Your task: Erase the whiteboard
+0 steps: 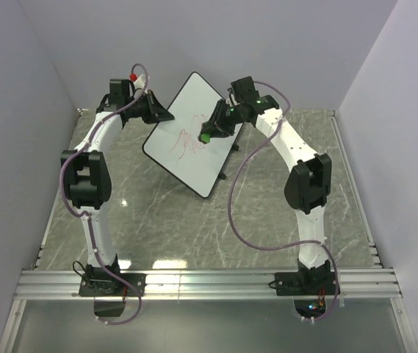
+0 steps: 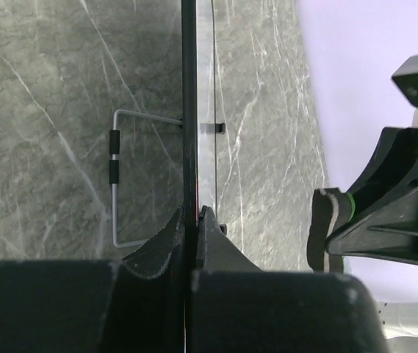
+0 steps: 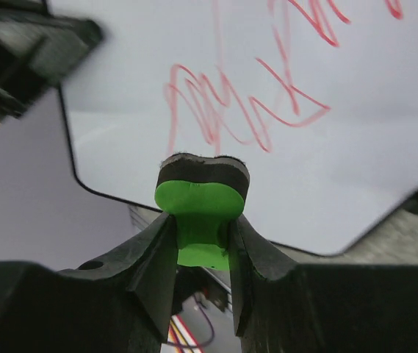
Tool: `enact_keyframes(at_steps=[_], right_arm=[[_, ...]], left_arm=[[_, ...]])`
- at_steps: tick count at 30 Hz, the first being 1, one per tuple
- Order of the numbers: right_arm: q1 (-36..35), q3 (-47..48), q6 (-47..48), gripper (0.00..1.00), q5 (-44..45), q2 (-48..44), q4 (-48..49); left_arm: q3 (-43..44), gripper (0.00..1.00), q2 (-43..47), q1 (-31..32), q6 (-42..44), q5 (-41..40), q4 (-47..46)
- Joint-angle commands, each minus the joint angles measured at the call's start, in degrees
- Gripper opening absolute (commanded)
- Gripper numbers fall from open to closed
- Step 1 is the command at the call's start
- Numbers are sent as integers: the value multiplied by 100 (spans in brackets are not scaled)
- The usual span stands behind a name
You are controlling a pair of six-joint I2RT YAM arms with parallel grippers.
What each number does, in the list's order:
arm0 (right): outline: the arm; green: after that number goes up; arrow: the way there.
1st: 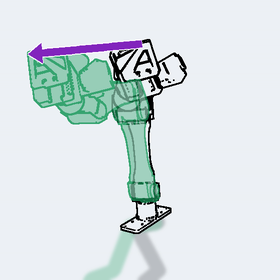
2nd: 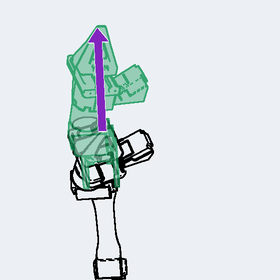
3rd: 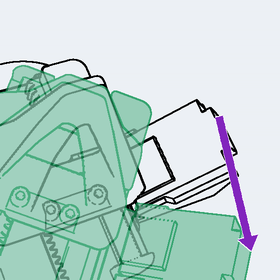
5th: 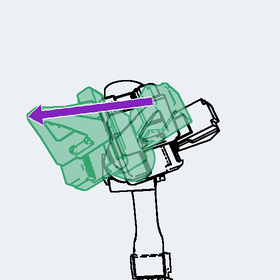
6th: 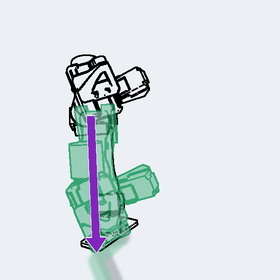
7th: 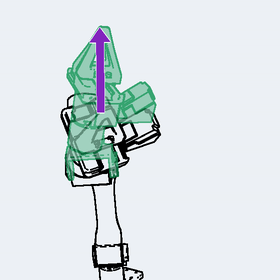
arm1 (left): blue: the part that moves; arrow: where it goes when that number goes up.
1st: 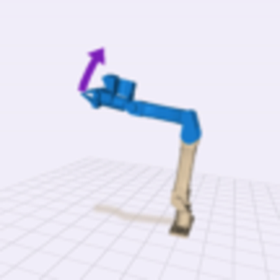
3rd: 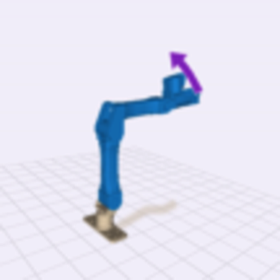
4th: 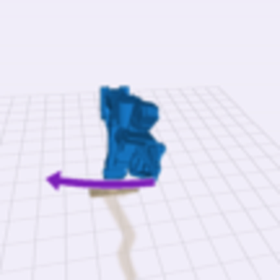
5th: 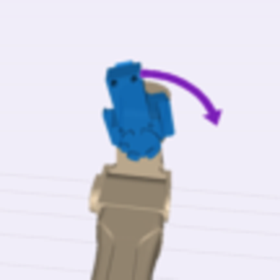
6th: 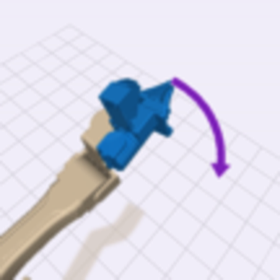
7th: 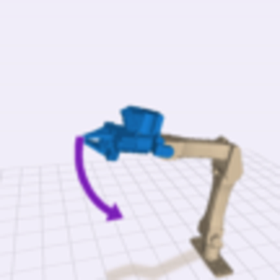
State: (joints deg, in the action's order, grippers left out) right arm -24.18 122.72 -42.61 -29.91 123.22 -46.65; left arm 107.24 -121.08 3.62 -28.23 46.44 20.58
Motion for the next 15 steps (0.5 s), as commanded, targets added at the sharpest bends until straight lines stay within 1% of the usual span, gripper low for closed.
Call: enact_keyframes(at_steps=[1,2,4,5,7,12,15], right_arm=[[-200,384,-659,0,-103,184,1088],[-235,611,-713,0,-77,281,1149],[-323,972,-766,0,2,658,1045],[-411,1356,-792,0,90,781,870],[-508,1605,-863,0,143,1037,816],[-771,1343,-942,0,240,1011,1281],[-921,1614,-925,0,284,1238,1159]], left_arm=[[-300,0,216,87,441,77,218],[-309,0,216,87,450,-106,288],[-353,0,198,95,424,-222,324],[-362,0,198,104,423,-301,350],[-405,0,225,183,441,-442,368],[-239,0,146,577,511,-959,622],[-230,0,163,727,441,-1145,667]])
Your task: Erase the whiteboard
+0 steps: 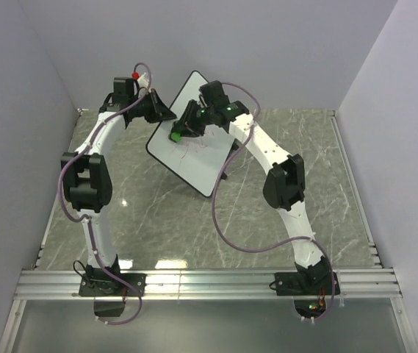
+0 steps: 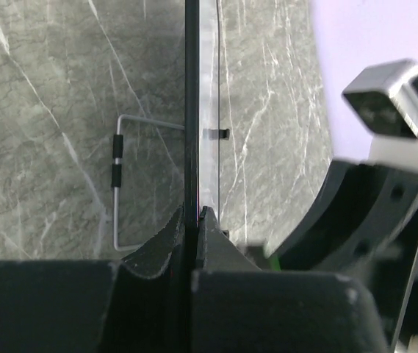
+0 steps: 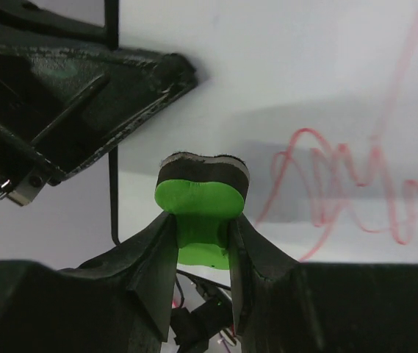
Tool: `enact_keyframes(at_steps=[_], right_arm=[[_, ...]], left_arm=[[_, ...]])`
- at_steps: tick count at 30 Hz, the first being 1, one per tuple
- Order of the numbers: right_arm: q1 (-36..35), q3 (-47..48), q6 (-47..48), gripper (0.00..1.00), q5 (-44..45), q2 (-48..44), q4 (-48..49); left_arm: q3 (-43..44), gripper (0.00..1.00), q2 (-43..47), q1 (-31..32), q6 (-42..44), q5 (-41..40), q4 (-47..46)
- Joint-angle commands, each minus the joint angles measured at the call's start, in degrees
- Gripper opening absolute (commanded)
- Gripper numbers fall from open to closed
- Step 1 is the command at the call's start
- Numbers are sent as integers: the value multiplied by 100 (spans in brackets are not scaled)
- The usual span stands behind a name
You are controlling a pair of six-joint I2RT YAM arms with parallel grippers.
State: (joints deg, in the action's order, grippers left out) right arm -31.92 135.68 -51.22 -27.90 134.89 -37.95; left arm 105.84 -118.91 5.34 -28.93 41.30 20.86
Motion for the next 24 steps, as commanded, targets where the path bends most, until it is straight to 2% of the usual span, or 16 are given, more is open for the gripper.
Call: enact_keyframes(at_steps=[1,6,13,16,21,24], right_arm=[[-165,476,-81,0,100,142,228],[-200,539,-38,0,372,388,-255],[-165,-102,867,0,1821,327,-1555],[-183,-426,1105,0,2095,372,-2057],[-288,-1674,1255,0,2078,-287,-1435],[-507,-1545,1421,0,2026,-393,-1346]], left_arm=[[-168,0,-18,582,485,-667,621],[-354,0,26,643,537,-816,664],[-222,0,-35,652,555,-922,752],[-108,0,-71,652,537,-948,779],[-37,0,-123,687,502,-992,788],[-81,0,-115,749,485,-1054,770]])
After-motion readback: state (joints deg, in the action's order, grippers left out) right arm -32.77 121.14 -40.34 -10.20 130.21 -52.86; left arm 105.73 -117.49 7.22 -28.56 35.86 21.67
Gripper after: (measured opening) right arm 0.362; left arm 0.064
